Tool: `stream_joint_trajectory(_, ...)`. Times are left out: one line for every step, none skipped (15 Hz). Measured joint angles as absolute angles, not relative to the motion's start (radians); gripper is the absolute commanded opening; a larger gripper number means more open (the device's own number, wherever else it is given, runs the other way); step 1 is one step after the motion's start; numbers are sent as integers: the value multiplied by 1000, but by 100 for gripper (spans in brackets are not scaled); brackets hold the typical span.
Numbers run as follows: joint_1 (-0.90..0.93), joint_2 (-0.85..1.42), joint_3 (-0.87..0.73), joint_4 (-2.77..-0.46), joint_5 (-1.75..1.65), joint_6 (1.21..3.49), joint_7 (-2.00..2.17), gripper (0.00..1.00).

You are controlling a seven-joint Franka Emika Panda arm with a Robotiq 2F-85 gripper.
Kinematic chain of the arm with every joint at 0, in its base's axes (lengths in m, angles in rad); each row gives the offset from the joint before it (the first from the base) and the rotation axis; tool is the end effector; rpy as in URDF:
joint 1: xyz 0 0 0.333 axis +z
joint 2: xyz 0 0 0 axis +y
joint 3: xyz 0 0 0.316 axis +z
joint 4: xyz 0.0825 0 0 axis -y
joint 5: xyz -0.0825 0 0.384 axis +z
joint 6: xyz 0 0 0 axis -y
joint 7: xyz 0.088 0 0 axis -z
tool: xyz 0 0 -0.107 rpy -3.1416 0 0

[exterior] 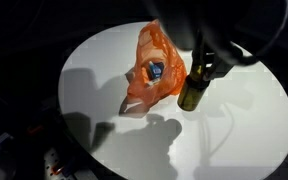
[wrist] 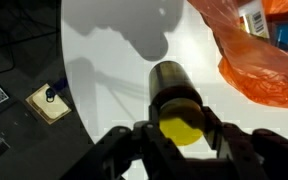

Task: Pick up the brown bottle with a yellow lid from the orange plastic bag and put it on the table

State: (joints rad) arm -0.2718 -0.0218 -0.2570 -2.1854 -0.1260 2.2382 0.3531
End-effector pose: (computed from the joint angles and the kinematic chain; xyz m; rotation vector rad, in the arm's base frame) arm 0.4608 -0.2740 0.4043 2.7933 -1.1936 0.0992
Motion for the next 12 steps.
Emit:
stream_joint_trajectory(-276, -14, -263, -2207, -126, 2250, 353, 20)
stream_joint_trajectory(-278, -5, -268, -2228, -126, 2264, 353, 20)
stream_joint_trajectory(-279, 5, -272, -2249, -126, 2281, 353, 20)
stream_joint_trajectory(-279, 15, -273, -2270, -126, 2302, 352, 20)
stream_joint_trajectory(-279, 24, -274, -2288, -126, 2324, 352, 20)
stream_joint_trajectory(-279, 31, -274, -2304, -126, 2347, 351, 20)
stream_joint_trajectory(-278, 37, -274, -2319, -128, 2369, 350, 20)
stream_joint_trajectory(-278, 39, -274, -2330, -129, 2386, 350, 70)
stream_joint_trajectory(-278, 39, -274, -2336, -129, 2399, 349, 72)
stream_joint_trajectory(-277, 38, -274, -2338, -129, 2403, 347, 78)
stream_joint_trajectory(-276, 36, -273, -2340, -129, 2404, 345, 86)
stream_joint_trajectory(-274, 31, -273, -2342, -129, 2404, 340, 95)
